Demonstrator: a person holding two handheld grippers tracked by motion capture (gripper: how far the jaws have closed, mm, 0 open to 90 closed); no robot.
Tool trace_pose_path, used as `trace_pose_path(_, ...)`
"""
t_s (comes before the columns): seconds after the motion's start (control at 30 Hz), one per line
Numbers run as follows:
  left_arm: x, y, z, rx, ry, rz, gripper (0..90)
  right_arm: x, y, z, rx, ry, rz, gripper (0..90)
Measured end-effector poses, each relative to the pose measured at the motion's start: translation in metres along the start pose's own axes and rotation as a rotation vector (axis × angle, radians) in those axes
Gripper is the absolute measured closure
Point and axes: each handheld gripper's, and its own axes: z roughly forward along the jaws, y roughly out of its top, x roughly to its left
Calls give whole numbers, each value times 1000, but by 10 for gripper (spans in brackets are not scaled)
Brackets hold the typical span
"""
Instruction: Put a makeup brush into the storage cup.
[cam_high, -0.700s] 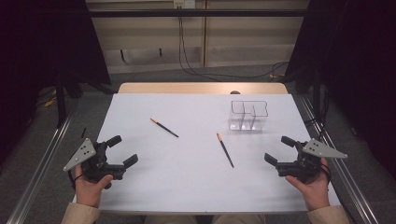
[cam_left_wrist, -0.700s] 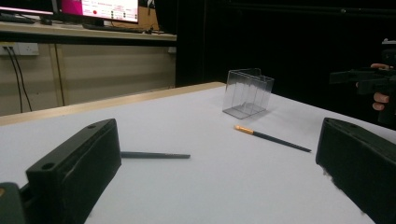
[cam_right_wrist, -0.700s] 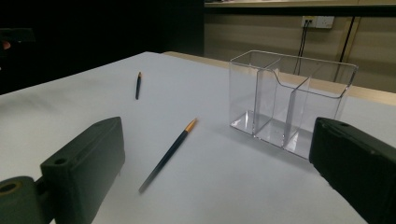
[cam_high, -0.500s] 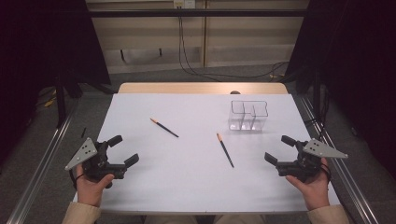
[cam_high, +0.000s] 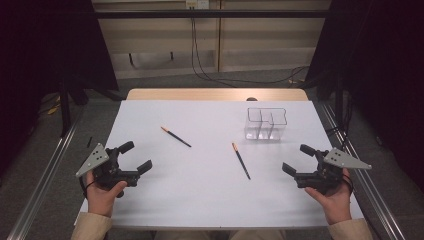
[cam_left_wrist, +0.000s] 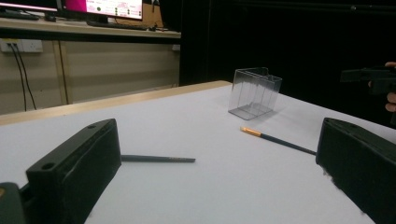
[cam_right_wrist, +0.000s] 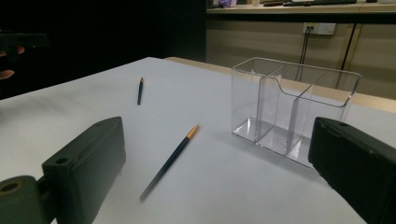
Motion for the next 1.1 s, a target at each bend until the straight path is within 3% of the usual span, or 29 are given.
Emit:
trace_pose_path(0.3, 14, 4, 18, -15, 37, -17, 0, -2, -3, -4, 4, -6, 8, 36)
trace_pose_path(0.57, 22, 3, 48, 1, 57, -18, 0, -3, -3, -5, 1, -14, 3, 37)
trace_pose_path(0.9, 25, 0, 90, 65, 62, 19, 0, -3, -1, -5, -5, -16, 3, 38)
trace_pose_path(1.1, 28, -1, 108, 79, 83, 15, 0, -2, -2, -1, 4, -3, -5, 39)
